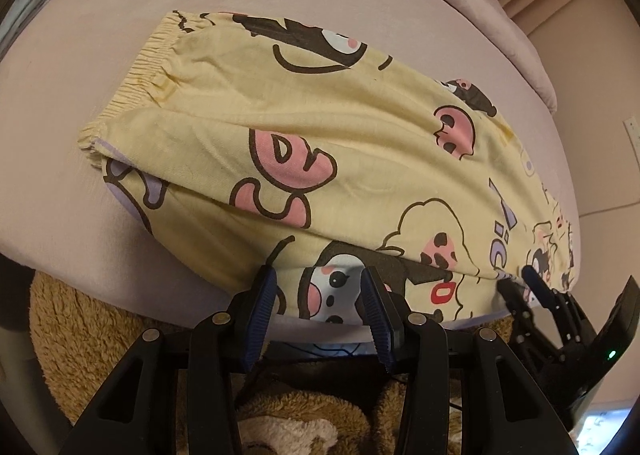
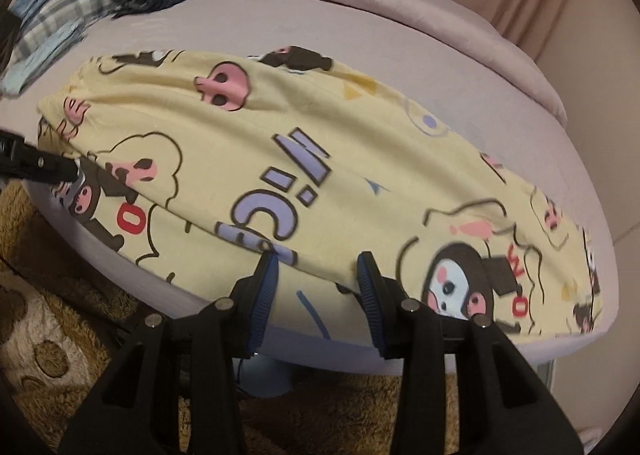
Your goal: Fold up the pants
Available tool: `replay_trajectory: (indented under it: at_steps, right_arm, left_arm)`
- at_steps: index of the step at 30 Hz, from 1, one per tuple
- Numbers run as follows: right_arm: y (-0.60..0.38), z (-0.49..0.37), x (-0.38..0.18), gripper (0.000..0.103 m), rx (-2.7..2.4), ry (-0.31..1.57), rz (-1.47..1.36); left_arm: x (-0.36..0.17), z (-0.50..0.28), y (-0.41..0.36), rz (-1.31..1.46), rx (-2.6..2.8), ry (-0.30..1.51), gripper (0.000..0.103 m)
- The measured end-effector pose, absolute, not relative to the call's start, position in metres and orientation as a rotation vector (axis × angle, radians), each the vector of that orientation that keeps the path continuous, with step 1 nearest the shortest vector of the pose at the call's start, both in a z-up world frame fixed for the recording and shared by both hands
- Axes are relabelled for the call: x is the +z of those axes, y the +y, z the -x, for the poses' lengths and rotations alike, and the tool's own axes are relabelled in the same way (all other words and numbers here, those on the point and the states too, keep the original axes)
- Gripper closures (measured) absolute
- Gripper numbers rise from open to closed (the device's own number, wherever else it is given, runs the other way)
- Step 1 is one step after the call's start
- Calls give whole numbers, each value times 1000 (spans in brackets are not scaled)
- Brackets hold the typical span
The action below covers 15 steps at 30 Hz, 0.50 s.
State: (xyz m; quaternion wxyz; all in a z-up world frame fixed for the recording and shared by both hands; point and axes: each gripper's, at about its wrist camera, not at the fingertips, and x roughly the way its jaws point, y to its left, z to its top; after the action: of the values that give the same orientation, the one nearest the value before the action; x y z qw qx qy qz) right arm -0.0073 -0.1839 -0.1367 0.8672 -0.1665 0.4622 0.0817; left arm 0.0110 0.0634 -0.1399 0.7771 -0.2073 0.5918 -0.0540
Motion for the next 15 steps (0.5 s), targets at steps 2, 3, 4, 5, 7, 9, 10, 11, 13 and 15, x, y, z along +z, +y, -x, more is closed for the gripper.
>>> replay_trajectory:
  at_steps: [2,3,4,5,7,9,10,11,13,15]
  right_arm:
    - [-176,8,-137,63,221,961,379]
    - [-172,9,-137,63,258,960,378]
    - [-169,8,-138,63,280,958,376]
    - [-166,7,-138,63,294,957,381]
    - [-160,3,-142,64,307,955,405]
    - [-157,-3,-144,70,321,963,374]
    - [-158,-4,-144,77,329,965,349]
    - [-158,-5,-144,82,344,965,327]
    - [-156,-3,-145,97,345,953,323]
    - [-156,0,-144,99,341,947,304]
  left_arm:
    - [-139,-11,70,488,-119,1286,57]
    - [-139,-12,73,504,-119,1288,57]
    - [-138,-12,73,506,-114,1288,57]
    - [-137,-12,73,502,-106,1287,57]
    - [-133,-12,73,489,-89,1277,57]
    - [-131,-12,73,479,-79,1274,57]
    - [-130,-12,73,474,-78,1273,57]
    - [-130,-11,72,471,-78,1272,57]
    - [-129,-10,71,463,-71,1275,57]
    - [-128,-10,70,455,-69,1276,57]
